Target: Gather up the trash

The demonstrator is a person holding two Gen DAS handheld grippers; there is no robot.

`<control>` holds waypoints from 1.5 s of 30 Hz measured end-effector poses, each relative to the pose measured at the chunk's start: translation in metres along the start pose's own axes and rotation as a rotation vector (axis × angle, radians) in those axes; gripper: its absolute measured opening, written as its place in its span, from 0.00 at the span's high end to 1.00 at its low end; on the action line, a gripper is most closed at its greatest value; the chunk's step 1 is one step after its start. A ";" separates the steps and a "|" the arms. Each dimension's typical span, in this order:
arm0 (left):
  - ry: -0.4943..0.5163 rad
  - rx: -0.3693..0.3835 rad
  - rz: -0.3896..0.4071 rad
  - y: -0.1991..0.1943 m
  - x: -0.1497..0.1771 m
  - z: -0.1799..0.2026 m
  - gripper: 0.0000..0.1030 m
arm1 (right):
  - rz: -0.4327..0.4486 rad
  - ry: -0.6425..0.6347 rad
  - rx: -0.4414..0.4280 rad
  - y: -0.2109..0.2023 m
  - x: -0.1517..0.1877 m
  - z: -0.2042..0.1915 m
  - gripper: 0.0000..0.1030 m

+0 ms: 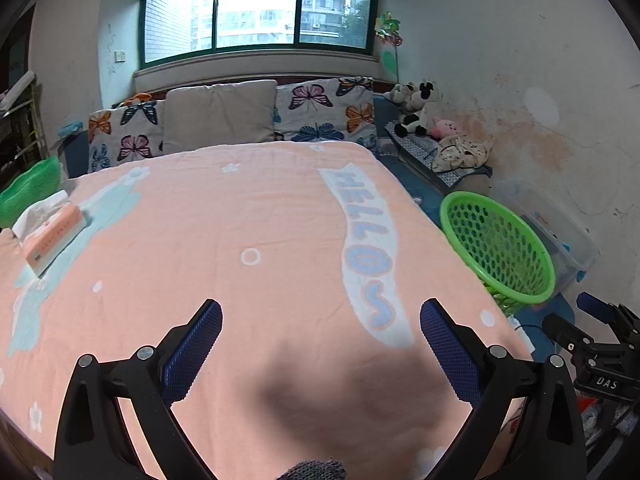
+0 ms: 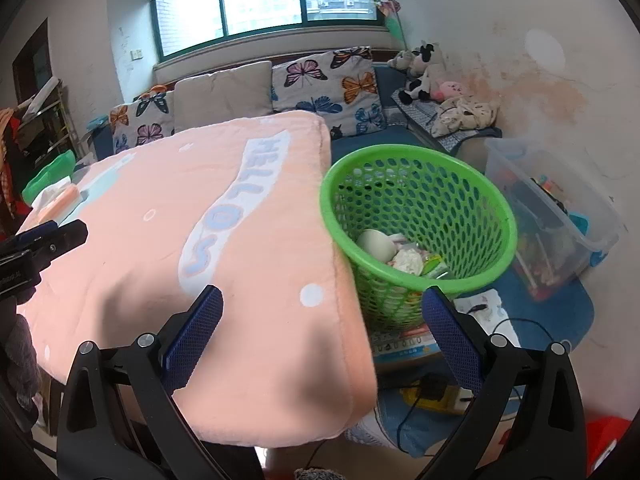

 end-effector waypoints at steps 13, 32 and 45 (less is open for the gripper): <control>-0.007 -0.051 0.014 -0.009 0.006 -0.017 0.07 | -0.022 -0.030 -0.044 0.007 0.002 -0.024 0.04; -0.035 -0.109 -0.010 -0.008 0.015 -0.044 0.07 | -0.046 -0.062 -0.091 0.019 0.001 -0.048 0.04; -0.040 -0.130 -0.011 -0.010 0.019 -0.053 0.07 | -0.046 -0.073 -0.109 0.020 0.000 -0.053 0.04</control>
Point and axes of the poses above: each gripper's, at about its wrist camera, not at the fingertips, and y roughly the way its jaws point, z to its right, x to its underside, the point moved 6 cm from there along y, roughly the way its jaws point, and after that the axes turned 3 degrees about z, right-handed, at the moved point
